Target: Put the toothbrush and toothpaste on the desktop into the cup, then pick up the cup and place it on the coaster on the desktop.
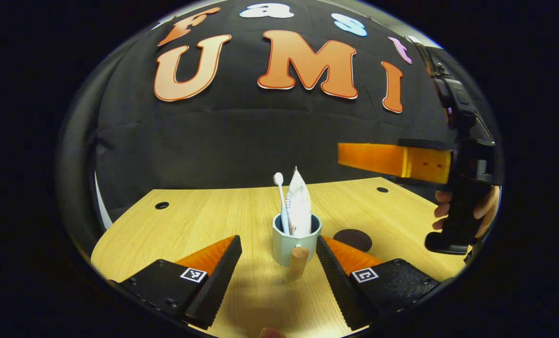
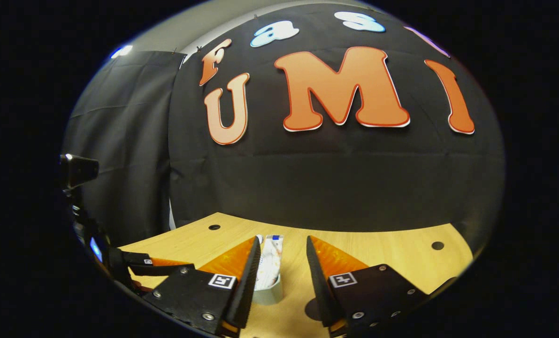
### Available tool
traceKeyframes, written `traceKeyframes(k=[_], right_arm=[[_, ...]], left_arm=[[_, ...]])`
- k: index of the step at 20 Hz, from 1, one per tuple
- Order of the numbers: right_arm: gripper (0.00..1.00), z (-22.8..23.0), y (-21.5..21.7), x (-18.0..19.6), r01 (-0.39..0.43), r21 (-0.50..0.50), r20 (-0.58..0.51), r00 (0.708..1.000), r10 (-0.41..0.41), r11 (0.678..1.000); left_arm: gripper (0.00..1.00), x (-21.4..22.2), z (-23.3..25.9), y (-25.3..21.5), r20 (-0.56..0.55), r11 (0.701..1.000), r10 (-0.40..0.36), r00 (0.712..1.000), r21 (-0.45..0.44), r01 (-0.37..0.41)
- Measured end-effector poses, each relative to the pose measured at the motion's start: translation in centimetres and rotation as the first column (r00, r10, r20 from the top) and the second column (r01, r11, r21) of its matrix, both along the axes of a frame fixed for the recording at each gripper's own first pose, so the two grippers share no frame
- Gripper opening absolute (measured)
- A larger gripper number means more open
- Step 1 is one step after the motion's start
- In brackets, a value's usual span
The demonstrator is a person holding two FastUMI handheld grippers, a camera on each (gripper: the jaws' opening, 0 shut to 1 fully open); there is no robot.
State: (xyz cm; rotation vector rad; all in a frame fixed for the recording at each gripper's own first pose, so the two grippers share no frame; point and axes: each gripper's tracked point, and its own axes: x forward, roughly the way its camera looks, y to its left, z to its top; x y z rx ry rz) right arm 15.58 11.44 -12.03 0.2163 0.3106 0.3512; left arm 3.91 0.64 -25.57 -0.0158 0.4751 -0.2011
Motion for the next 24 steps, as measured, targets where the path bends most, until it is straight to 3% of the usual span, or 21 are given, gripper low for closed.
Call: traceKeyframes(k=[4, 8, 14, 24], right_arm=[[0.82, 2.7, -3.6, -1.6, 0.021, -0.038, 0.013, 1.0, -0.021, 0.999], [0.93, 4.7, -6.4, -4.1, 0.014, -0.038, 0.001, 1.0, -0.013, 0.999], [0.95, 7.4, -10.6, -7.1, 0.031, -0.058, 0.027, 0.999, -0.03, 0.998], [0.96, 9.4, -12.3, -11.5, -0.015, -0.096, 0.066, 0.998, 0.022, 0.995]], left_arm=[[0.96, 1.0, -0.5, -1.1, -0.126, 1.0, -0.025, 0.992, -0.001, 0.025], [0.96, 0.8, -2.4, -1.8, -0.312, 0.999, -0.031, 0.95, 0.011, 0.036], [0.97, 0.2, -3.2, -2.2, -0.537, 0.999, -0.009, 0.843, -0.035, -0.011], [0.98, 0.5, -6.4, -2.4, -0.681, 0.996, 0.058, 0.73, 0.084, -0.001]])
